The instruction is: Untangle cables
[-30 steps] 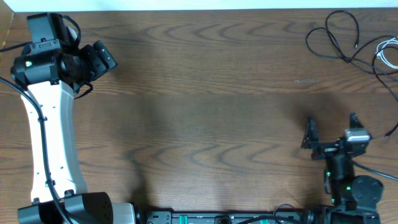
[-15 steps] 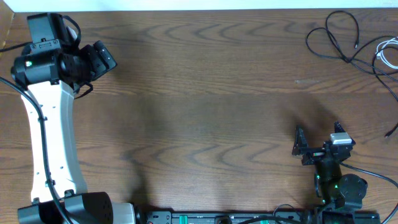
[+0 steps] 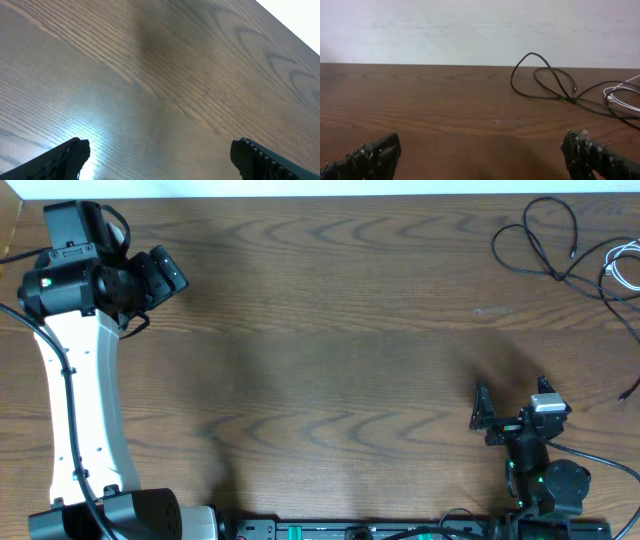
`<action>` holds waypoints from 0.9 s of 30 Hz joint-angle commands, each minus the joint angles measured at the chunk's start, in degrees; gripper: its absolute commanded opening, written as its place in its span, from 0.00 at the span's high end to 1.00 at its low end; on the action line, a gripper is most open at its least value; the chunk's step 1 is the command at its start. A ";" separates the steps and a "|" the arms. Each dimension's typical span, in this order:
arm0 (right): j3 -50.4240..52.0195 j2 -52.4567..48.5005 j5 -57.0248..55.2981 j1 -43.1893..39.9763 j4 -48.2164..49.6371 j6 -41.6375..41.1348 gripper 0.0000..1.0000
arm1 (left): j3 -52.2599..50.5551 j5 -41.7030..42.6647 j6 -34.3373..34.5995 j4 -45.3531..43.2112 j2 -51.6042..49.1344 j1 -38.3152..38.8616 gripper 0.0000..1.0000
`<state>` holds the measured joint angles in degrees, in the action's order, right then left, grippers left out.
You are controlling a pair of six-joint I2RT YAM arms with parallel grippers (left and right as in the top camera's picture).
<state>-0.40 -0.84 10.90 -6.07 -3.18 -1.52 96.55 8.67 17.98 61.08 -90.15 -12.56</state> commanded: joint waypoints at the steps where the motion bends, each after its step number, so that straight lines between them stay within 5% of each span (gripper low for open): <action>1: 0.09 0.50 0.17 0.28 -0.24 -0.79 0.01 | 0.09 -0.20 -0.55 0.00 -0.44 -0.17 0.04; 13: 0.09 0.50 0.17 0.28 -0.24 -0.79 0.01 | -0.24 -1.05 -0.28 -0.37 1.95 0.63 0.04; 27: 0.09 0.50 0.17 0.28 -0.24 -0.79 0.01 | -25.68 -9.16 -0.76 -26.82 27.17 4.68 0.04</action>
<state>-0.40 -0.80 10.92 -6.07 -3.18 -1.54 77.91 1.13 17.93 37.26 -68.84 -7.84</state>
